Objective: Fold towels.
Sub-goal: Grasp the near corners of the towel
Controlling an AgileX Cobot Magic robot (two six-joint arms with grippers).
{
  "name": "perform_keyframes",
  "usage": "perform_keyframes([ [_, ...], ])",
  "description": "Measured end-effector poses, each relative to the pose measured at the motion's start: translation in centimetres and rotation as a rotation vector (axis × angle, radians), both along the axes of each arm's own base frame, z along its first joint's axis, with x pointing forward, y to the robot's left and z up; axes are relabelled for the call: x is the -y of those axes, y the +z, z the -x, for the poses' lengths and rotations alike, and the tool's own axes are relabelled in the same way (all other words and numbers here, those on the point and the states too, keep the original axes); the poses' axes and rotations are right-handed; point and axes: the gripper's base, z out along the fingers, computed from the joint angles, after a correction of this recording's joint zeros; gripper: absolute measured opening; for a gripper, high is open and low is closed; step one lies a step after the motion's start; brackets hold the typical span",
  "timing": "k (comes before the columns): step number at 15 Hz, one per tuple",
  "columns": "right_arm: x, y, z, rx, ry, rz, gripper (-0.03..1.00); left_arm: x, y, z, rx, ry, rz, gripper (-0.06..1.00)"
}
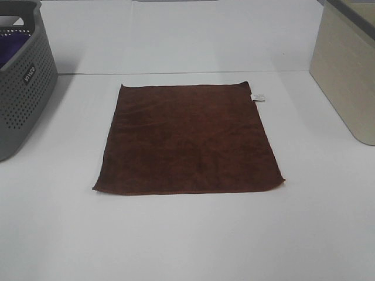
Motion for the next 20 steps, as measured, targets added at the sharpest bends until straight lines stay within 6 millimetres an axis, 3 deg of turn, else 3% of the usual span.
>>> perform_keyframes([
  [20, 0.00, 0.00, 0.00, 0.000, 0.000, 0.000, 0.68, 0.00, 0.00, 0.00, 0.000, 0.000, 0.000, 0.75],
])
